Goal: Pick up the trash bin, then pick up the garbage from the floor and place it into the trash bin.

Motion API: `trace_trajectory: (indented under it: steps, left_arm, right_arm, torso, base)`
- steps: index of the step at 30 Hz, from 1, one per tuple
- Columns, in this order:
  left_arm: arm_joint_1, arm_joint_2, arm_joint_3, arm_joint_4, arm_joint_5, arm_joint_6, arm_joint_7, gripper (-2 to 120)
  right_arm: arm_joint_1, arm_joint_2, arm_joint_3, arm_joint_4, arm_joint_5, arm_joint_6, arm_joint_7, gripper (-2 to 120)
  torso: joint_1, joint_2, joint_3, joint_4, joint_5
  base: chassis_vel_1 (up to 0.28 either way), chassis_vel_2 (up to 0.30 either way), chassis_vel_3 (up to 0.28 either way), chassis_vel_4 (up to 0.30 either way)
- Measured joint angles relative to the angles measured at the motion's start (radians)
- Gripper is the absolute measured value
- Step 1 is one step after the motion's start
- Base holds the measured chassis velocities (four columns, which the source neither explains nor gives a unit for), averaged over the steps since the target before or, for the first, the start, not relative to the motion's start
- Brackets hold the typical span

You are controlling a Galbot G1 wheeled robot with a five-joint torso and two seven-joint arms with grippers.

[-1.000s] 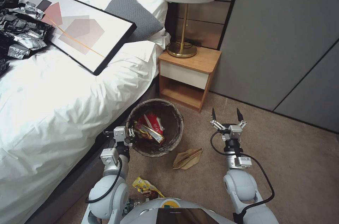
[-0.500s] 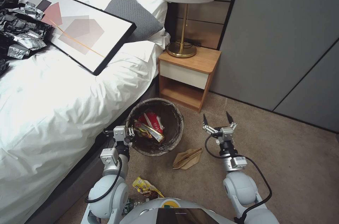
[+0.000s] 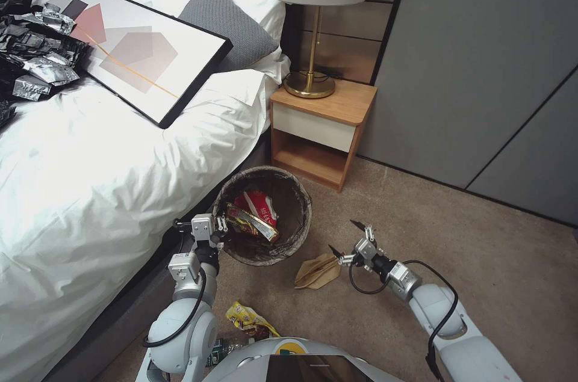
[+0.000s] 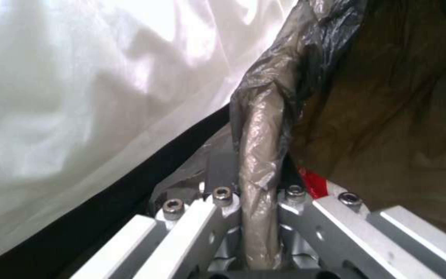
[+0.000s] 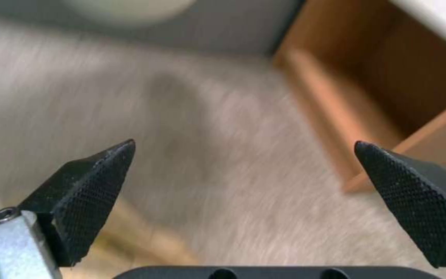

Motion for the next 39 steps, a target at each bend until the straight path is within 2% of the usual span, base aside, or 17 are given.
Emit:
trace_trajectory:
  steps: [2, 4, 5, 8, 9, 11, 22, 39]
  left_arm:
    - [0.000, 0.000, 0.000, -0.001, 0.000, 0.000, 0.000, 0]
    - [0.003, 0.002, 0.000, -0.004, 0.001, -0.001, -0.001, 0]
    - [0.003, 0.002, 0.000, -0.004, 0.001, -0.001, -0.001, 0]
    - [0.003, 0.002, 0.000, -0.004, 0.003, -0.001, -0.002, 0]
    - [0.003, 0.002, 0.000, -0.004, 0.003, -0.001, -0.002, 0]
    - [0.001, 0.002, 0.001, -0.003, 0.004, -0.001, -0.003, 0]
    - [0.006, -0.005, 0.001, 0.002, 0.015, -0.001, -0.003, 0]
    - [0.004, -0.015, 0.004, 0.014, 0.025, -0.001, -0.003, 0]
  right_arm:
    - [0.009, -0.019, 0.001, -0.019, -0.015, 0.000, -0.038, 100]
    - [0.063, -0.075, 0.000, -0.144, -0.102, 0.011, -0.197, 100]
    - [0.063, -0.075, 0.000, -0.144, -0.102, 0.011, -0.197, 100]
    - [0.125, -0.104, 0.010, -0.291, -0.203, 0.069, -0.325, 100]
    - [0.125, -0.104, 0.010, -0.291, -0.203, 0.069, -0.325, 100]
    - [0.181, -0.122, 0.001, -0.379, -0.237, 0.110, -0.380, 100]
    - [0.332, -0.081, -0.080, -0.499, -0.265, 0.139, -0.416, 100]
    - [0.402, -0.037, -0.116, -0.608, -0.299, 0.152, -0.415, 100]
  torso:
    - [0.000, 0.000, 0.000, 0.0000, -0.0002]
    - [0.000, 0.000, 0.000, -0.0001, 0.0000]
    - [0.000, 0.000, 0.000, -0.0001, 0.0000]
    - [0.000, 0.000, 0.000, -0.0003, 0.0000]
    - [0.000, 0.000, 0.000, -0.0003, 0.0000]
    - [0.000, 0.000, 0.000, -0.0003, -0.0003]
    - [0.000, 0.000, 0.000, -0.0001, -0.0002]
    - [0.000, 0.000, 0.000, -0.0003, -0.0003]
  base:
    - [0.000, 0.000, 0.000, 0.000]
    - [0.000, 0.000, 0.000, 0.000]
    - [0.000, 0.000, 0.000, 0.000]
    - [0.000, 0.000, 0.000, 0.000]
    - [0.000, 0.000, 0.000, 0.000]
    - [0.000, 0.000, 0.000, 0.000]
    - [0.000, 0.000, 0.000, 0.000]
    - [0.000, 0.000, 0.000, 0.000]
